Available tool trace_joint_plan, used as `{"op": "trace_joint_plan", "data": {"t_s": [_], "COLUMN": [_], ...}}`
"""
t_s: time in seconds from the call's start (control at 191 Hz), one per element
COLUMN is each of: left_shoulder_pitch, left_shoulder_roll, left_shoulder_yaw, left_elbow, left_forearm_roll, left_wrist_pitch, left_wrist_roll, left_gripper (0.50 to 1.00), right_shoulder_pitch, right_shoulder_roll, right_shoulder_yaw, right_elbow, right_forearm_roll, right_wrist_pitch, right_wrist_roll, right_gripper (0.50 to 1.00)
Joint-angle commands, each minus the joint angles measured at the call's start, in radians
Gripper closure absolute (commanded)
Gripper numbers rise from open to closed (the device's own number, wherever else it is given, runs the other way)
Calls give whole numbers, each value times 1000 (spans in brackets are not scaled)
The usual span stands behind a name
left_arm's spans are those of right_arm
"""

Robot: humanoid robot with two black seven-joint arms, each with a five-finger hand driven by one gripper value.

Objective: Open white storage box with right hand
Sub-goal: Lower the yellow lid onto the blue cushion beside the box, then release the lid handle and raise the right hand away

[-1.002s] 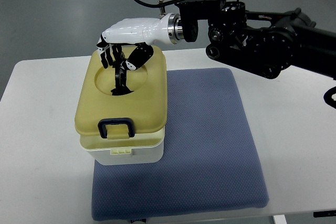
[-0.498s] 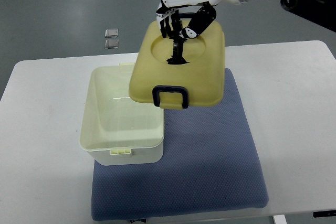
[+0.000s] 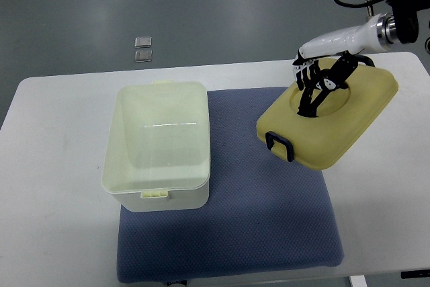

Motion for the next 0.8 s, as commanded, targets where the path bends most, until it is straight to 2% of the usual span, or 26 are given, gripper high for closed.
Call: {"op": "trace_joint_plan", "data": {"t_s": [0.0, 0.362, 0.792], "left_shoulder_pitch": [0, 0, 0], "left_shoulder_roll": [0, 0, 0], "left_shoulder_yaw": [-2, -2, -1], "left_elbow": [3, 3, 5], "left_forearm_roll": [-3, -4, -4], "left_wrist_pitch": [1, 1, 1], "left_wrist_roll": [0, 0, 0], "left_gripper": [500, 500, 500], "right_shoulder_pitch": [-38, -61, -75], "right_shoulder_roll": [42, 185, 265], "right_shoulder_yaw": [0, 2, 2], "right_elbow": [-1, -28, -57], "right_forearm_roll": [-39, -51, -51], "right_wrist_pitch": [-47, -104, -124], "right_wrist_roll": [0, -5, -6], "right_gripper": [1000, 1000, 1000]}}
